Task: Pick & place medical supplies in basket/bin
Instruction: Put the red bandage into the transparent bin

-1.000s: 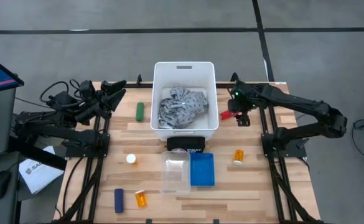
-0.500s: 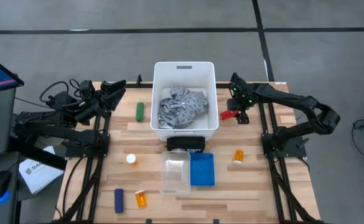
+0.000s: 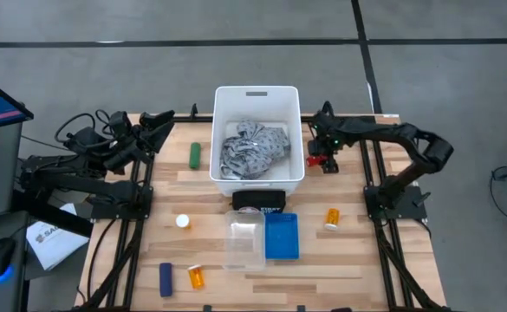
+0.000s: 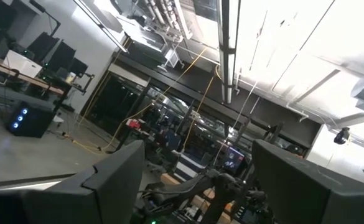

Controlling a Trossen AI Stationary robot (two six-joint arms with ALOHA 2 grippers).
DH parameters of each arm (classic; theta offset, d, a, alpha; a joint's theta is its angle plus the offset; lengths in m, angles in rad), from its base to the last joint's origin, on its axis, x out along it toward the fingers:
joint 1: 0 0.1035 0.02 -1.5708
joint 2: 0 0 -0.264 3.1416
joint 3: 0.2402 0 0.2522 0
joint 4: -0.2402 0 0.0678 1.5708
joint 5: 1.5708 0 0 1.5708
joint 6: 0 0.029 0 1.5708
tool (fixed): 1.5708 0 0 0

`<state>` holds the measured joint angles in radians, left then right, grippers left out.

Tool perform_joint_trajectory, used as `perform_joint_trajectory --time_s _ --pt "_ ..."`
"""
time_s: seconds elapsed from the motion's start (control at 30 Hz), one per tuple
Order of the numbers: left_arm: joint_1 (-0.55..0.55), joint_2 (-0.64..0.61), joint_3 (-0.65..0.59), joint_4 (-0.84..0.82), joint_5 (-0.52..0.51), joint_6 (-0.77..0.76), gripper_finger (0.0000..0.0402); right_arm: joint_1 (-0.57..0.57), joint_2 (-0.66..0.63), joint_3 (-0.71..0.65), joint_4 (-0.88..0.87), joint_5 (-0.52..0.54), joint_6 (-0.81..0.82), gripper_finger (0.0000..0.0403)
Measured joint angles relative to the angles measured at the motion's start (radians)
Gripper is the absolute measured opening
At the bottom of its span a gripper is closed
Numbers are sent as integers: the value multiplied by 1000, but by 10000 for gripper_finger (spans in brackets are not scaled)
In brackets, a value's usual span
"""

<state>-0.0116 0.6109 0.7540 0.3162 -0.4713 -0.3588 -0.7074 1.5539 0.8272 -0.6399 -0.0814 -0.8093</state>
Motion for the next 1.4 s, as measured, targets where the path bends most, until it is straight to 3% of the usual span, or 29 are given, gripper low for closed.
perform_joint_trajectory --time_s 0.13,0.23,0.53,0.67,0.8,1.0,1.17,1.3,1.4 --pt "0 0 0 0 0 -17 290 11 41 0 1 0 22 274" --pt "0 0 0 -1 0 -19 290 23 65 0 7 25 58 245" --pt "0 0 0 -1 0 -24 290 -19 4 0 -68 78 248 52" --pt "0 0 0 -1 1 -24 290 -54 -117 0 -206 6 407 50" --pt "0 0 0 -1 24 -31 290 -3 -297 2 -324 -124 625 50" --pt "-7 0 0 -2 67 -39 290 259 -587 2 -448 -235 1027 57" --pt "-26 0 0 -21 103 -38 290 579 -764 2 -323 -307 1473 57" --pt "-47 0 0 -72 104 -42 290 843 -771 2 -66 -278 1709 57" --pt "-66 10 0 -77 104 -42 290 985 -675 2 146 -225 1767 57"
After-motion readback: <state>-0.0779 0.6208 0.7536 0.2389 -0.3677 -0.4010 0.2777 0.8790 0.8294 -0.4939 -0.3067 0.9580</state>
